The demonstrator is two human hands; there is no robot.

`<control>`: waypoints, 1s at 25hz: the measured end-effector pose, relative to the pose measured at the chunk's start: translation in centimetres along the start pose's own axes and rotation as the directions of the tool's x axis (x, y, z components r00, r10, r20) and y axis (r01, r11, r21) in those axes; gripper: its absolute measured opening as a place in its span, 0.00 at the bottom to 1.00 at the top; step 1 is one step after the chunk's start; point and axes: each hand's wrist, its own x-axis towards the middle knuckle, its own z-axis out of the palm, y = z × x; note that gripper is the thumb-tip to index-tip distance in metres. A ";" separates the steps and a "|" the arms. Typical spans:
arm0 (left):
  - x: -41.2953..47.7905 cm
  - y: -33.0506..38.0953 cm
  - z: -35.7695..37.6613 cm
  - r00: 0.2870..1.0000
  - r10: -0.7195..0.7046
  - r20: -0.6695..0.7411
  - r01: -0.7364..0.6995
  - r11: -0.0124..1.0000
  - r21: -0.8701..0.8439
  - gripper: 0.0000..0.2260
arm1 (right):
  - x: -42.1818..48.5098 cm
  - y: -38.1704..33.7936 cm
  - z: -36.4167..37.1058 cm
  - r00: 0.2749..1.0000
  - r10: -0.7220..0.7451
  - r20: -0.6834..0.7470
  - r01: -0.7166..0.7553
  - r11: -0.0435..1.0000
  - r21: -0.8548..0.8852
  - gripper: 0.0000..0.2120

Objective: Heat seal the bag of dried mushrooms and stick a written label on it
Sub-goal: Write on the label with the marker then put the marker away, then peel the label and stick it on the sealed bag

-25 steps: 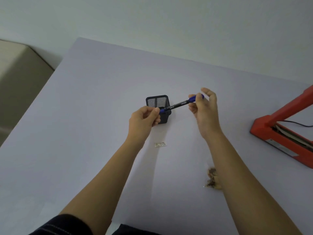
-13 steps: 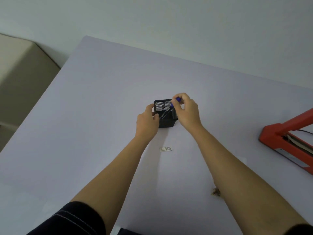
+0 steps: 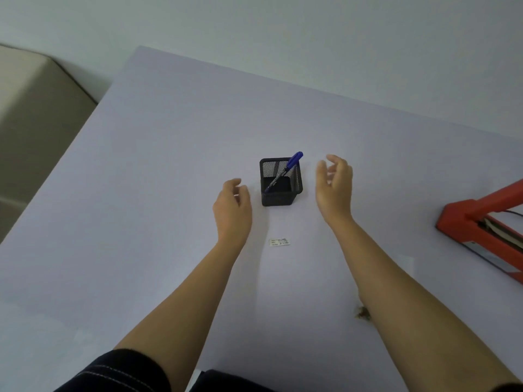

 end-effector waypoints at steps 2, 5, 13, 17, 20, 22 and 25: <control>-0.6 -2.8 -0.1 1.000 0.010 0.020 -0.013 0.993 0.115 0.10 | -1.3 2.5 -1.3 0.999 0.052 -0.005 -0.052 0.991 -0.121 0.11; -2.2 -6.4 0.5 0.968 0.077 0.240 -0.142 0.953 0.266 0.08 | -4.4 6.6 -2.1 0.961 0.000 0.278 0.087 0.950 -0.299 0.08; -4.0 -7.7 2.2 0.879 0.240 0.413 -0.416 0.809 0.415 0.12 | -8.0 7.9 -0.7 0.829 -0.150 0.539 0.408 0.821 -0.399 0.14; -4.2 -7.8 2.6 0.889 0.242 0.388 -0.398 0.826 0.398 0.10 | -8.3 7.9 -0.5 0.837 -0.151 0.526 0.393 0.835 -0.386 0.08; -4.2 -7.7 2.8 0.891 0.229 0.391 -0.381 0.846 0.373 0.06 | -8.7 7.4 -0.3 0.836 -0.101 0.539 0.293 0.913 -0.283 0.05; -4.4 -7.6 2.7 0.898 0.206 0.389 -0.346 0.877 0.333 0.04 | -9.1 7.0 -0.4 0.855 -0.021 0.518 0.144 0.970 -0.197 0.03; -4.7 -7.2 2.2 0.915 0.140 0.378 -0.240 0.943 0.232 0.02 | -9.7 6.5 -0.9 0.881 0.087 0.465 -0.051 0.995 -0.090 0.05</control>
